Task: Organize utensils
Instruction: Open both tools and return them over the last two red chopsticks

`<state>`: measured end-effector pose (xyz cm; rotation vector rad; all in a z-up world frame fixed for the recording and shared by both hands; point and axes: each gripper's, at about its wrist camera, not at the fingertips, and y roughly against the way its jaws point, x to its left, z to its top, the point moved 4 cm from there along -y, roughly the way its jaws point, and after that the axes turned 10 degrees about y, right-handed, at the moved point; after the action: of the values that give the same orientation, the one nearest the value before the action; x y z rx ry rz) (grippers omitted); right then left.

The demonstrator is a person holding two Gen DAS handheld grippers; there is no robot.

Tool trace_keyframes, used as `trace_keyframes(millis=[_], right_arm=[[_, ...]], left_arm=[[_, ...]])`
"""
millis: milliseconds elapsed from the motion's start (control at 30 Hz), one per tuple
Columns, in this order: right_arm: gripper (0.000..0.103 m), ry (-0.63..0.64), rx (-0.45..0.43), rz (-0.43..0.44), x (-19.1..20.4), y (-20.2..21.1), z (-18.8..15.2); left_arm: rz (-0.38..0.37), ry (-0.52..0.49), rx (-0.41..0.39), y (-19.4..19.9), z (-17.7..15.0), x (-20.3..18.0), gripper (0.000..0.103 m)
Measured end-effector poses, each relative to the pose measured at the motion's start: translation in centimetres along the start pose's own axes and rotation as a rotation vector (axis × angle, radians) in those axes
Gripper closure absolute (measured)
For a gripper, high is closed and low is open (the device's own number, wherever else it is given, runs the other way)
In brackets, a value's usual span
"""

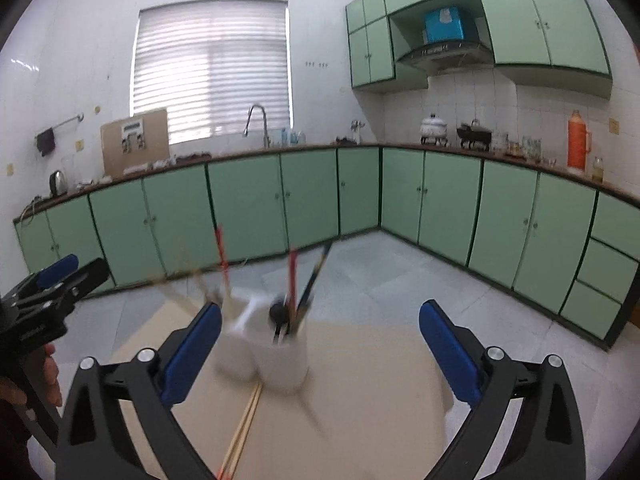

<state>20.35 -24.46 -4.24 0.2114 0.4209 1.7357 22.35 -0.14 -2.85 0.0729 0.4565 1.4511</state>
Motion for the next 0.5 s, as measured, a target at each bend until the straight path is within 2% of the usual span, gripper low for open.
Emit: trace_keyframes(millis=[100, 267, 367, 500], right_arm=[[0.006, 0.002, 0.078, 0.017, 2.0, 0.5, -4.4], [0.006, -0.028, 0.225, 0.055, 4.8, 0.1, -12.0], [0.006, -0.052, 0.279, 0.074, 6.4, 0.0, -15.2], [0.009, -0.040, 0.309, 0.081, 8.3, 0.2, -17.6]], left_arm=[[0.063, 0.001, 0.091, 0.3, -4.9, 1.9, 0.005], [0.155, 0.000, 0.201, 0.3, -11.3, 5.0, 0.005], [0.187, 0.001, 0.235, 0.7, -13.8, 6.3, 0.005], [0.202, -0.030, 0.263, 1.2, -15.8, 7.0, 0.005]])
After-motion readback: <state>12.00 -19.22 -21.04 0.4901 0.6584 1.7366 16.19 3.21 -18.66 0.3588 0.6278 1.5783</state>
